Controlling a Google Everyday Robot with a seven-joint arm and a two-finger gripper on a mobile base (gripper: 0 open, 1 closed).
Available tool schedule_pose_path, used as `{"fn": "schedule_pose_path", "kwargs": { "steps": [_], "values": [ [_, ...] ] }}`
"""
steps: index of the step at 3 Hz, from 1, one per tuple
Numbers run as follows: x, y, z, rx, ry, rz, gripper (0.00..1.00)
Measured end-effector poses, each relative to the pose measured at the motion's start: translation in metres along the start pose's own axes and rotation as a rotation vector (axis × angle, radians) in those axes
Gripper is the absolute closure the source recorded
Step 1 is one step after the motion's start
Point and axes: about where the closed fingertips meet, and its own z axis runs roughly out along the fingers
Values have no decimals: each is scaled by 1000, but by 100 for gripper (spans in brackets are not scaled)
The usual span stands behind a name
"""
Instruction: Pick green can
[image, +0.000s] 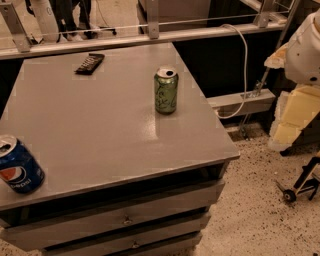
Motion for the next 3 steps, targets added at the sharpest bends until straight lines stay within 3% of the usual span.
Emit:
{"fn": "schedule_pose_path", "kwargs": {
  "steps": [2, 3],
  "values": [
    [0, -4, 15, 3, -39, 25, 0],
    [-1, -20, 53, -16, -143, 94, 0]
  ]
}}
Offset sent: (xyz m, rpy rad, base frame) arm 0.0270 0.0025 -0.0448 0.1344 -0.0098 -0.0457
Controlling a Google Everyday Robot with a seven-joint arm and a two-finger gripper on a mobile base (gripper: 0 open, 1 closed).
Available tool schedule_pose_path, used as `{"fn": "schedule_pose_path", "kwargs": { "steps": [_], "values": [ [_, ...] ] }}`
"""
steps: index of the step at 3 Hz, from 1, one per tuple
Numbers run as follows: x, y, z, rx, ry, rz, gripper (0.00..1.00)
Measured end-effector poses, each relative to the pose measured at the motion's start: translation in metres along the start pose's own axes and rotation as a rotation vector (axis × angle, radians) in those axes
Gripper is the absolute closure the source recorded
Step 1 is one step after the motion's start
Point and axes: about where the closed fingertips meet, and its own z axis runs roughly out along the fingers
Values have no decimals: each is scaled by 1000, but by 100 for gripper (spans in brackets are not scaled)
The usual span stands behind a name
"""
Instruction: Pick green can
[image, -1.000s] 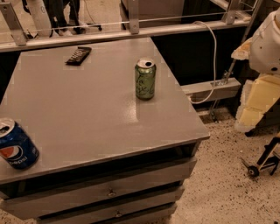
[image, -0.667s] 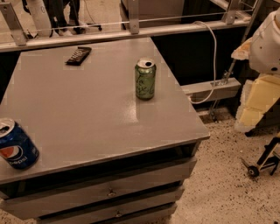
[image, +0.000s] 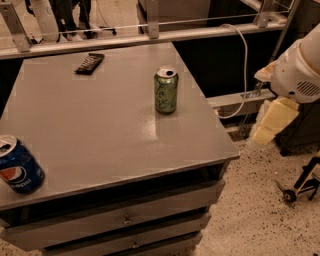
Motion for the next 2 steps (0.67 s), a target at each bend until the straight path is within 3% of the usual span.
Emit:
{"fn": "schedule_pose_path", "kwargs": {
  "steps": [1, 2],
  "values": [
    [-11, -23, 40, -22, -152, 51, 0],
    [-47, -40, 79, -49, -370, 62, 0]
  ]
}}
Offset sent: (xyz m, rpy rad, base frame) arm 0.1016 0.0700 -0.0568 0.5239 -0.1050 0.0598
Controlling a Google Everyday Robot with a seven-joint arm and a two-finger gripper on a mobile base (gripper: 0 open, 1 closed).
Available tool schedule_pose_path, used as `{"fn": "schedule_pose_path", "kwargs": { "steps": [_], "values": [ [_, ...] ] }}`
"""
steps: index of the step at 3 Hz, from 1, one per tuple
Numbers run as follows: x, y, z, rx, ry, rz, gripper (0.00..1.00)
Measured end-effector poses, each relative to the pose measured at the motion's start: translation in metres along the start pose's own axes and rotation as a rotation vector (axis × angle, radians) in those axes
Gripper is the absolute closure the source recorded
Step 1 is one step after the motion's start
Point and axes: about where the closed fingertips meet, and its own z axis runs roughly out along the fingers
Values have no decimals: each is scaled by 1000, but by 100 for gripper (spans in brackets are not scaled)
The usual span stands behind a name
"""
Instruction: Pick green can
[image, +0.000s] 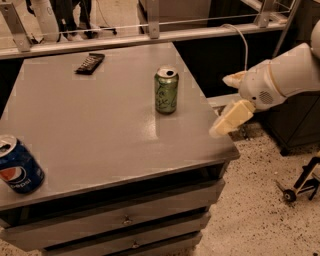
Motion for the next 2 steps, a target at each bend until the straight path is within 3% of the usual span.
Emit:
{"fn": "schedule_pose_path", "kwargs": {
  "steps": [2],
  "values": [
    [-44, -13, 44, -34, -284, -7, 0]
  ]
}}
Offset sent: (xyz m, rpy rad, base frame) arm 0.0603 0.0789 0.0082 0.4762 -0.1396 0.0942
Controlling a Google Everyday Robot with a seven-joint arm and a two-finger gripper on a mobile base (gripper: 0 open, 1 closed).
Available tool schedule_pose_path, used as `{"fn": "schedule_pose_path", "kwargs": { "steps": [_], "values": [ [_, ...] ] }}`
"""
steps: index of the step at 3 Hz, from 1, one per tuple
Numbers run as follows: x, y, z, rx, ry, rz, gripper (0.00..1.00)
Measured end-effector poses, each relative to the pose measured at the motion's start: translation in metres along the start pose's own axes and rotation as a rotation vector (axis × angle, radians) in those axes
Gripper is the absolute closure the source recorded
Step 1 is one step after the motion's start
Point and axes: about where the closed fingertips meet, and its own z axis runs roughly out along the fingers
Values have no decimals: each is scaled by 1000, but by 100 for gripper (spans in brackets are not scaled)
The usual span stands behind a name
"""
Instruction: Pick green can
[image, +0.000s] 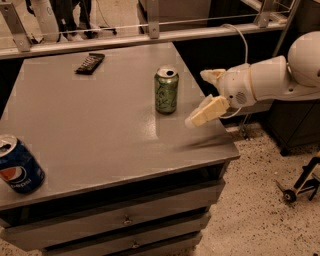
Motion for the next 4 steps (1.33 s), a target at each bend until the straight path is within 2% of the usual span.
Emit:
{"fn": "schedule_pose_path", "kwargs": {
  "steps": [1, 2, 3, 4],
  "values": [
    [-22, -1, 25, -39, -139, 13, 0],
    [-41, 6, 61, -95, -249, 30, 0],
    [-45, 10, 86, -121, -287, 43, 0],
    [-47, 5, 106, -109, -321, 43, 25]
  ]
}}
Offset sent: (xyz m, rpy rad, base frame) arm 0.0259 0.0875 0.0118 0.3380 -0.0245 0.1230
